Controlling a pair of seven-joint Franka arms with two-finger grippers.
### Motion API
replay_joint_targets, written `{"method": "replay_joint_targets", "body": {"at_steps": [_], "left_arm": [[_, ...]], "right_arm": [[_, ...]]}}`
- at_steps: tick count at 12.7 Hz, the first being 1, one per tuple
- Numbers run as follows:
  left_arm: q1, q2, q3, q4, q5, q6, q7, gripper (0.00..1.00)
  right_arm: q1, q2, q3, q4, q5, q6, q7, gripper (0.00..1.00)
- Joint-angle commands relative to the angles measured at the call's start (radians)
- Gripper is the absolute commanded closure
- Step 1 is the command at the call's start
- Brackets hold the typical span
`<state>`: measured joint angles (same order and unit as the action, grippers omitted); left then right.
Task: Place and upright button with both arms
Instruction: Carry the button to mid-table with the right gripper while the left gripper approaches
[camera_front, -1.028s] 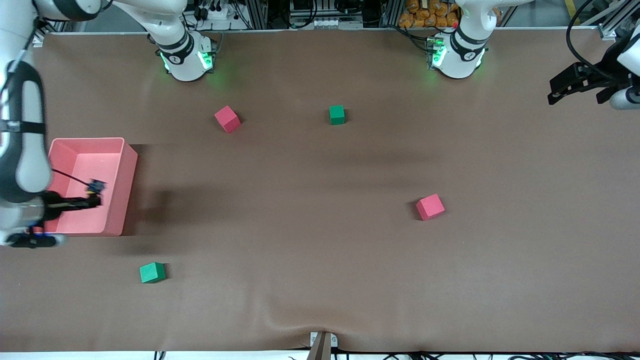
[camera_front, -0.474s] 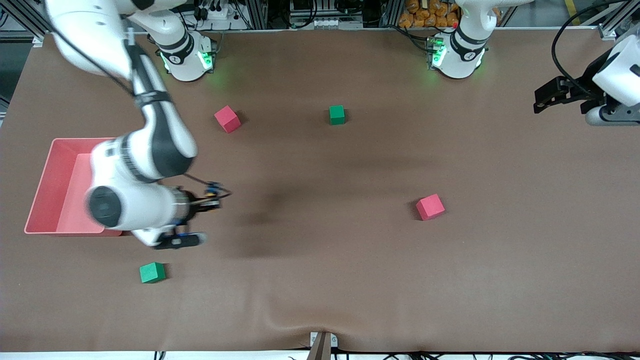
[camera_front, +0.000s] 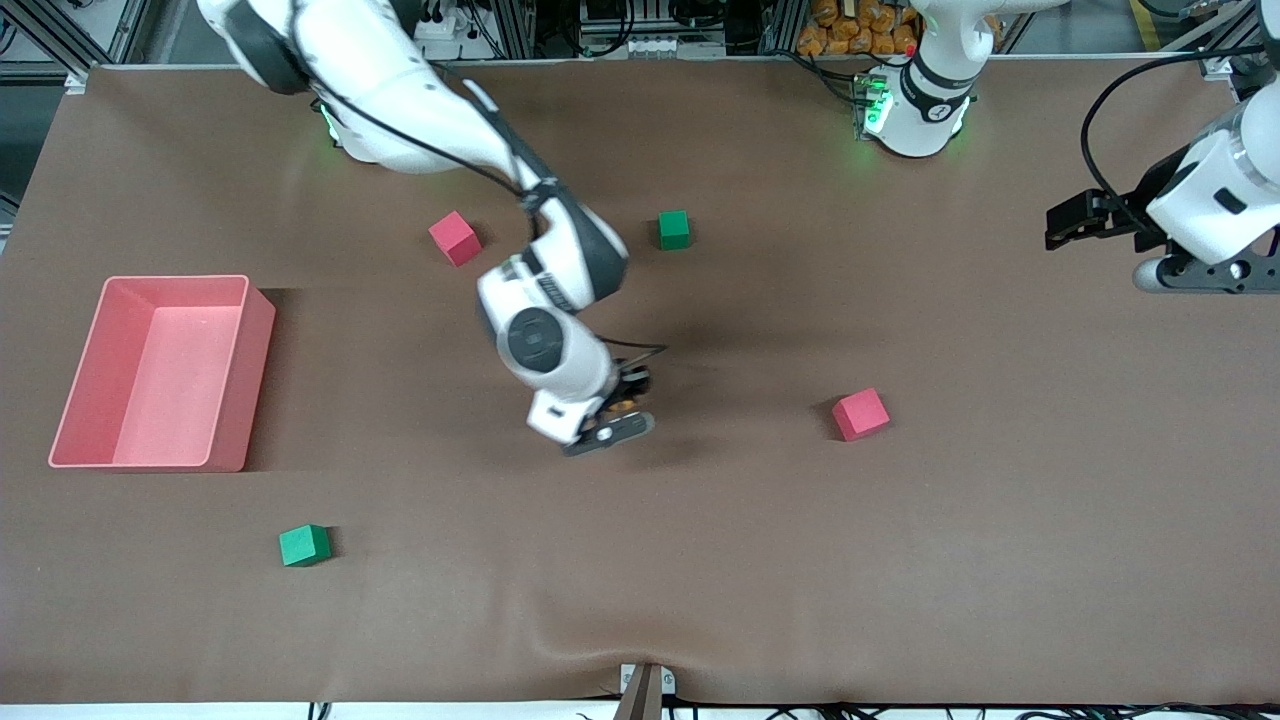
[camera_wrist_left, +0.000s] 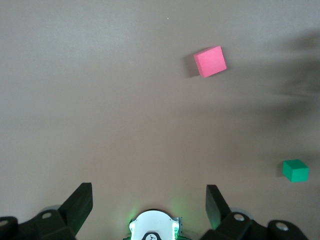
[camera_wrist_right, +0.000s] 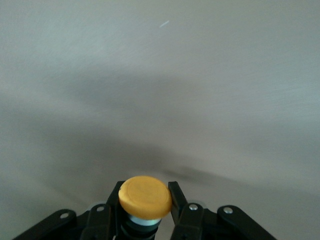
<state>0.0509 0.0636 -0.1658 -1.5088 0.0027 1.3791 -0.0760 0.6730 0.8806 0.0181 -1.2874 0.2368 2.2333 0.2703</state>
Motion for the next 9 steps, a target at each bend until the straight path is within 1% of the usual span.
{"method": "replay_joint_targets", "body": {"at_steps": [1,2,5,6,7,8,9], "left_arm": [[0.001,0.028,-0.003,0.012,-0.026,0.006,0.015,0.0],[-0.003,0.039,-0.003,0.009,-0.044,0.006,0.009,0.0],[-0.023,0.068,-0.003,0.004,-0.052,0.008,-0.002,0.0],[-0.023,0.076,-0.003,0.004,-0.062,0.008,-0.004,0.0],[-0.023,0.085,-0.003,0.002,-0.102,0.008,-0.005,0.0],[-0.02,0.099,-0.003,0.002,-0.146,0.008,-0.013,0.0],[-0.02,0.11,-0.001,0.002,-0.168,0.008,-0.019,0.0]], "right_arm": [[0.037,0.093,-0.02,0.12,0.013,-0.003,0.07,1.0],[0.049,0.113,-0.02,0.138,0.012,-0.003,0.093,1.0],[0.053,0.12,-0.023,0.137,0.01,-0.003,0.101,1.0],[0.051,0.124,-0.024,0.135,0.009,-0.003,0.101,0.92],[0.048,0.123,-0.024,0.134,0.0,-0.003,0.101,0.04],[0.048,0.123,-0.026,0.134,-0.01,-0.004,0.101,0.0],[0.046,0.12,-0.026,0.134,-0.01,-0.004,0.104,0.0]]}}
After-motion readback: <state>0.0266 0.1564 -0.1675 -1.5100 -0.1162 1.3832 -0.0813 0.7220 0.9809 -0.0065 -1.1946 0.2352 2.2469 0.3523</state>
